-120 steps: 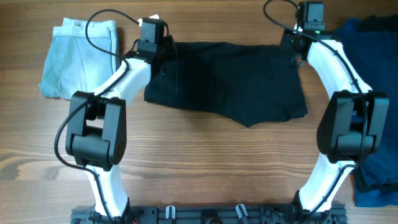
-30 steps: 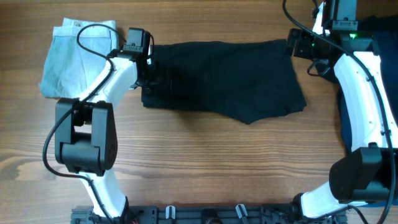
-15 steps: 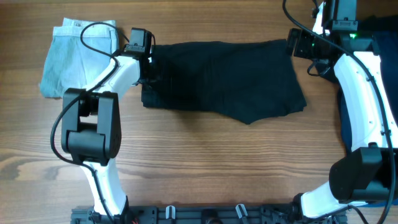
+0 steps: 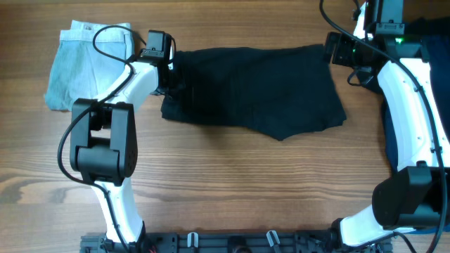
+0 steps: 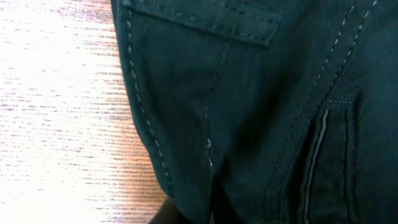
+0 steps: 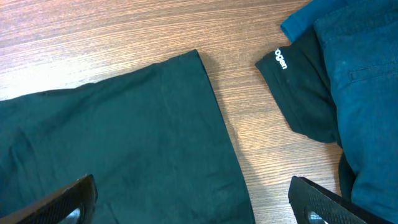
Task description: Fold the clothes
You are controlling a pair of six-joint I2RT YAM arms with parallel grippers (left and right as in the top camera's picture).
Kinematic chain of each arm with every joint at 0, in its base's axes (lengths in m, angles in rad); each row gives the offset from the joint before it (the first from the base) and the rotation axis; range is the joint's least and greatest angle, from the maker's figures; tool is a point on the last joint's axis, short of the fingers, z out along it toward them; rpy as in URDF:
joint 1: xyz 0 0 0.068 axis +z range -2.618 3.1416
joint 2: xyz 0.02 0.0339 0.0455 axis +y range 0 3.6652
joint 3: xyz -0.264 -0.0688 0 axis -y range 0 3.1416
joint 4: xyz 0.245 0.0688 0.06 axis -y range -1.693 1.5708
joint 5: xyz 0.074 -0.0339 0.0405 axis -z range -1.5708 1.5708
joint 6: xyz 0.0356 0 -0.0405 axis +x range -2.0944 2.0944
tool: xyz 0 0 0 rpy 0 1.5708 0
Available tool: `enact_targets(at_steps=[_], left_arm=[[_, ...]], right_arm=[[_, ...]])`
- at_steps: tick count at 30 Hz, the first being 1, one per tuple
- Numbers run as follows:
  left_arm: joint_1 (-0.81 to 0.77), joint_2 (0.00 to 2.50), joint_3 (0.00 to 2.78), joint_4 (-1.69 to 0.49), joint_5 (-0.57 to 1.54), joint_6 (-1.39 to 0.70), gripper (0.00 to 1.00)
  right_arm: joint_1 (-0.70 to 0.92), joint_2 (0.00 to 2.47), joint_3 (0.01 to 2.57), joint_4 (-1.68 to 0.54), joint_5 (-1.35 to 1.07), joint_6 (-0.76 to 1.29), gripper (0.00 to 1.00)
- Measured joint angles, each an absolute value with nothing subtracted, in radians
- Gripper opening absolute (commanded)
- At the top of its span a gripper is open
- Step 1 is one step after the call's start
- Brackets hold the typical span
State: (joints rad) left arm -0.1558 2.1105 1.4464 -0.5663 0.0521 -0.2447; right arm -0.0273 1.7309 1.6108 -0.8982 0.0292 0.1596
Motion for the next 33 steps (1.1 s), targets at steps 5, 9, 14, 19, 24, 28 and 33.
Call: enact_targets(at_steps=[5, 9, 14, 19, 24, 28, 33], left_arm=[[-0.156, 2.099, 1.466, -0.615, 0.051, -0.245, 0.04], [-0.156, 2.038, 1.466, -0.625, 0.051, -0.241, 0.04], [-0.156, 1.951, 1.488, -0.646, 0.051, -0.228, 0.04], [-0.156, 1.929, 1.581, -0.678, 0.083, -0.221, 0.04], [-0.156, 1.928, 1.610, -0.712, 0.118, -0.221, 0.04], [-0.156, 1.928, 1.665, -0.770, 0.130, -0.221, 0.04], [-0.156, 1.925, 1.742, -0.834, 0.130, -0.221, 0.05]], right_arm=[[-0.027, 1.731, 1.611, -0.898, 0.029, 0.160, 0.99], [-0.027, 1.731, 1.611, -0.898, 0.026, 0.160, 0.99], [-0.027, 1.731, 1.611, -0.971, -0.157, 0.164, 0.17], [0.012, 1.745, 1.574, -0.950, -0.374, 0.247, 0.04], [0.215, 1.822, 1.352, -0.625, -0.437, 0.402, 0.04], [0.343, 1.892, 1.281, -0.420, -0.449, 0.482, 0.04], [0.423, 2.038, 1.281, -0.353, -0.437, 0.599, 0.04]])
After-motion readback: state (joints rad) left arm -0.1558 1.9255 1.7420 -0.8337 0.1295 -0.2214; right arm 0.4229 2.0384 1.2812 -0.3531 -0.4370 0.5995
